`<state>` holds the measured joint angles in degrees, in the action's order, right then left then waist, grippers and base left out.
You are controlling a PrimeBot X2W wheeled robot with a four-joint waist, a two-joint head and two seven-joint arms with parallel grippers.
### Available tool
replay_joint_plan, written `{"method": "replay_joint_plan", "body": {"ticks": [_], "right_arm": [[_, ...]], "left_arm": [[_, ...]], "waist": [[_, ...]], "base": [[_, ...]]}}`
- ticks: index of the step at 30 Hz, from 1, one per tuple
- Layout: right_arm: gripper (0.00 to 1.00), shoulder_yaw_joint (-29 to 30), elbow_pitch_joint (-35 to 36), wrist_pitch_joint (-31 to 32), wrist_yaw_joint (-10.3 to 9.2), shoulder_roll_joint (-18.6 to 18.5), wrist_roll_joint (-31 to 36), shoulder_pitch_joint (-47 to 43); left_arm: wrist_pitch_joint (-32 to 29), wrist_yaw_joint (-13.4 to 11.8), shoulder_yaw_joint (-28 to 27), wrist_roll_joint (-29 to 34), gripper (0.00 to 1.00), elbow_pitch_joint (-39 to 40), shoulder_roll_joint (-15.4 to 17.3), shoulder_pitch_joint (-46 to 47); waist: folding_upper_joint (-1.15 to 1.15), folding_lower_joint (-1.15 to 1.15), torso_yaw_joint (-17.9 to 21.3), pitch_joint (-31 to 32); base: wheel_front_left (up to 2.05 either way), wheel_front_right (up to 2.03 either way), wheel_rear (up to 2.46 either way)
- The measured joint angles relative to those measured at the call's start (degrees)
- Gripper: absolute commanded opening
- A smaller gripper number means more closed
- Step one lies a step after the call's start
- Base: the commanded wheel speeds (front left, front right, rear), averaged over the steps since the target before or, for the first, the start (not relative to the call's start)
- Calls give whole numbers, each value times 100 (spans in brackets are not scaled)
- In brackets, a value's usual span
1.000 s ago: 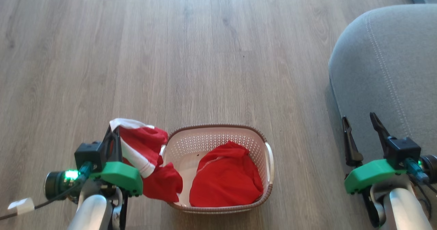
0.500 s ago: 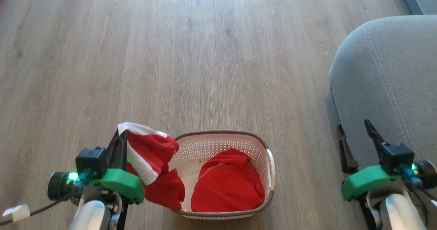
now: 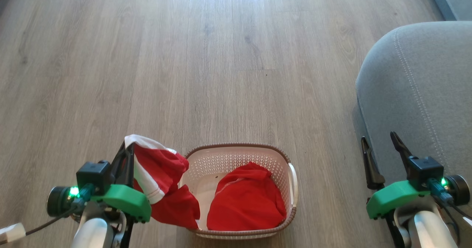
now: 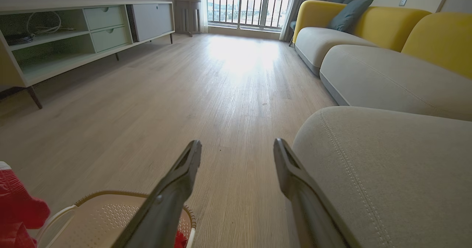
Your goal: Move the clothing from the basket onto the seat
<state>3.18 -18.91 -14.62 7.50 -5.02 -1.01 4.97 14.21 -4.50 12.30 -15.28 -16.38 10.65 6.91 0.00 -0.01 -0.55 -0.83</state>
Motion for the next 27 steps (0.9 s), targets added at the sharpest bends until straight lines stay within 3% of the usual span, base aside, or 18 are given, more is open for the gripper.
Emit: {"method": "replay_joint_plan", "body": {"ticks": [6,9,19,27], "right_arm": [[100,-43,-13,0,0,-4,0,1],[100,-369,-8,0,0,-64,-45,11],[100,-2971,20,0,0,-611,-948,737],[100,-4194,-53,0,0,-751,-1419,1590]], "left_arm": [[0,93,-127,107,0,-36,-65,0],[0,159,-136,183,0,-23,-108,3],[0,492,241,437,0,170,-193,220],[-246,794,795,478,0,463,-309,349]], "waist": [[0,0,12,-10],[0,0,23,-29],[0,1,23,11],[0,1,-114,70]], "base": [[0,0,0],[0,0,0],[0,0,0],[0,0,0]]}}
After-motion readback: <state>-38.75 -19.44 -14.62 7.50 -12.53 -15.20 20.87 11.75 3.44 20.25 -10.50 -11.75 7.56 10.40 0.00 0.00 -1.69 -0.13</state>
